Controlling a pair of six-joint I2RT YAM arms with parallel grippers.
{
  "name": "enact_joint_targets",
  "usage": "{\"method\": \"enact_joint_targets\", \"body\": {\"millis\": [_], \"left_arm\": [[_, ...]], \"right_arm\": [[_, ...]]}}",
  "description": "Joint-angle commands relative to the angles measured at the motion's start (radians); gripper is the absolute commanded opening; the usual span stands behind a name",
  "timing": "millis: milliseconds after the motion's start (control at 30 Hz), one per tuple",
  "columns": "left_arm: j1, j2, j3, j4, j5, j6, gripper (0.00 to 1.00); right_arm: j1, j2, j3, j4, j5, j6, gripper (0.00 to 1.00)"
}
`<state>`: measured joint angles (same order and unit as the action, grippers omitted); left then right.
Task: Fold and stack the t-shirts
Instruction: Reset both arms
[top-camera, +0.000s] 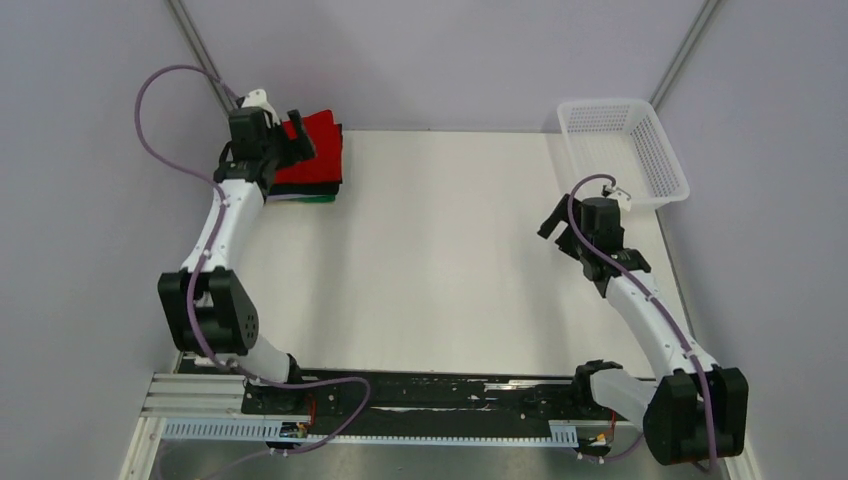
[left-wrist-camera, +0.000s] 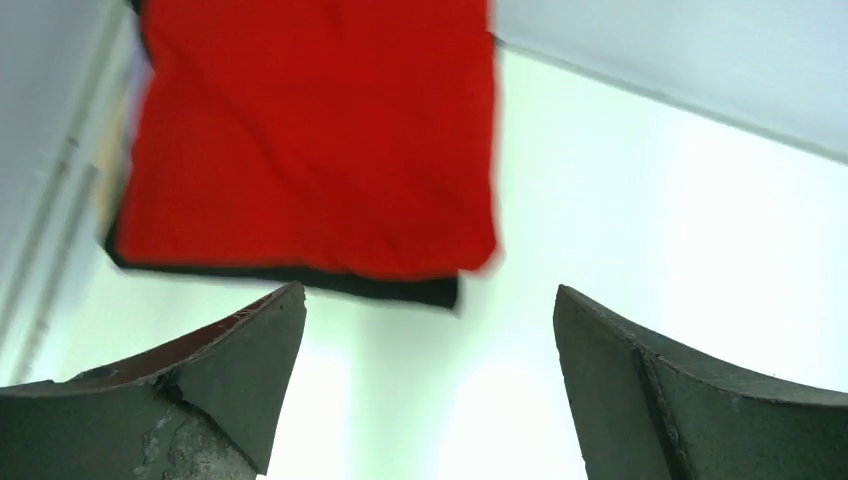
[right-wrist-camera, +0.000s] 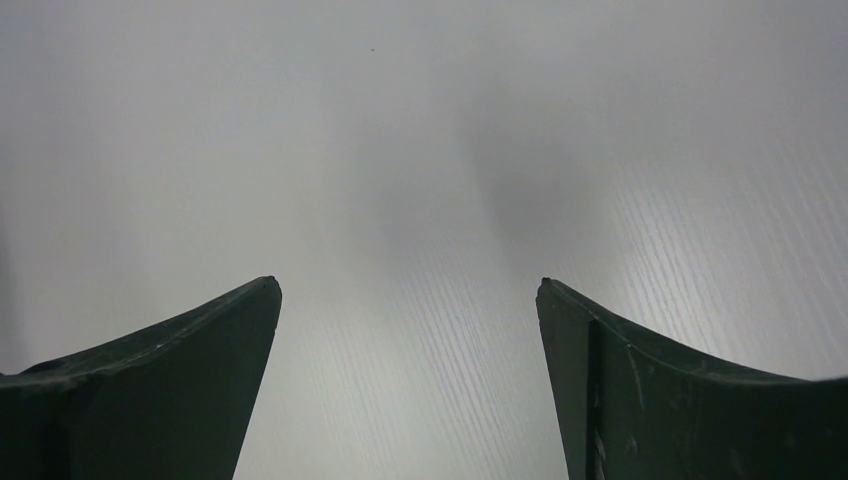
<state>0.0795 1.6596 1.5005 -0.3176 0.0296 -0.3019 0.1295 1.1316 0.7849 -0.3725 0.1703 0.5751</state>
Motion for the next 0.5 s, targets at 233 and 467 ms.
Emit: {"method": "enact_joint_targets", "body": {"millis": [233,467], "left_arm": [[-0.313,-0.545,-0.684,0.009,-0.103,-0.279,1.00],[-0.328,-0.689,-0.796,-0.078,-0.128,-0.322,1.00]], "right_arm": [[-0.004,-0.324,-0.219,0.023,0.027,0.069,1.00],[-0.005,-0.437,-0.266,0.025,0.021,0.075,1.00]]}}
